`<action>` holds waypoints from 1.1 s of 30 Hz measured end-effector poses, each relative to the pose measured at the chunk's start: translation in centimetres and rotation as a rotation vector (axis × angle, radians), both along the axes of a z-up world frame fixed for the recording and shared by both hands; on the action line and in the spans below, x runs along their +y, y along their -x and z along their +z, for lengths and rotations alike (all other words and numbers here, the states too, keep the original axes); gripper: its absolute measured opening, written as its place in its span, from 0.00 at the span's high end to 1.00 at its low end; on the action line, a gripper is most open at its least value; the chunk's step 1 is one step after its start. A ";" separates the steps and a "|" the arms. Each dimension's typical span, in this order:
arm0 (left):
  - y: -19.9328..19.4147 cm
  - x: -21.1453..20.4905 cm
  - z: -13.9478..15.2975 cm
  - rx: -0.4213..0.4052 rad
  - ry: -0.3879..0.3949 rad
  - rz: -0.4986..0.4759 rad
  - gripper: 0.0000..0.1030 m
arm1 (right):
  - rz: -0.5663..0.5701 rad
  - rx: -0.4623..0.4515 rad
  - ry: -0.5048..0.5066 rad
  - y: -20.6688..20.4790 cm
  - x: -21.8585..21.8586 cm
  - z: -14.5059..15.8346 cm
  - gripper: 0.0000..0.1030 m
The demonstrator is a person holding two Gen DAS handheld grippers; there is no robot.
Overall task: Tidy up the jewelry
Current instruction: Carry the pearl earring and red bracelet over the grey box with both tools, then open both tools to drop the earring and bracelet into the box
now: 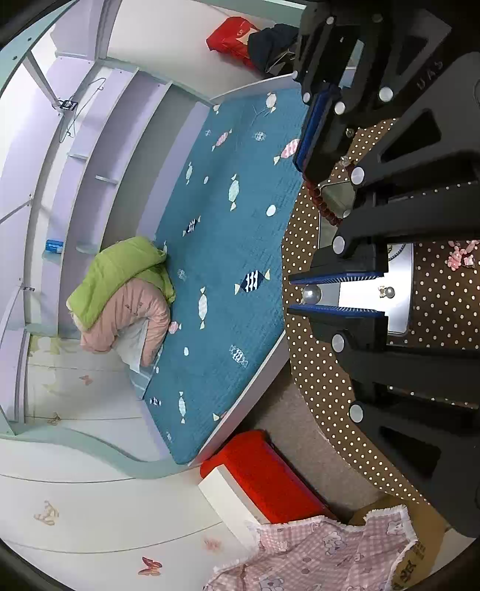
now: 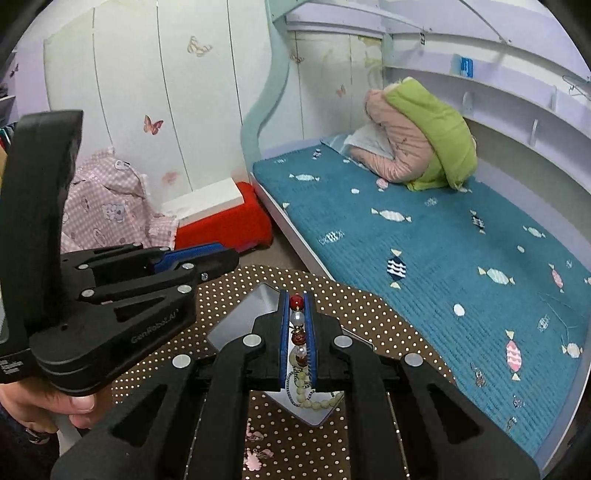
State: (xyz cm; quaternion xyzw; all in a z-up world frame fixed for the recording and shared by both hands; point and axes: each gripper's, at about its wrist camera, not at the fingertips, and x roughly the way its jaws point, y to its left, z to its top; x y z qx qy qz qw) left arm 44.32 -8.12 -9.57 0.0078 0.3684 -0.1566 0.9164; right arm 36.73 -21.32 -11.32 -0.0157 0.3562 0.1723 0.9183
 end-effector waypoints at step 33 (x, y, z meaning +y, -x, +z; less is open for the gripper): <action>12.2 5.1 6.7 -0.253 -0.011 0.171 0.06 | -0.197 -0.176 -0.116 9.1 -3.9 4.9 0.07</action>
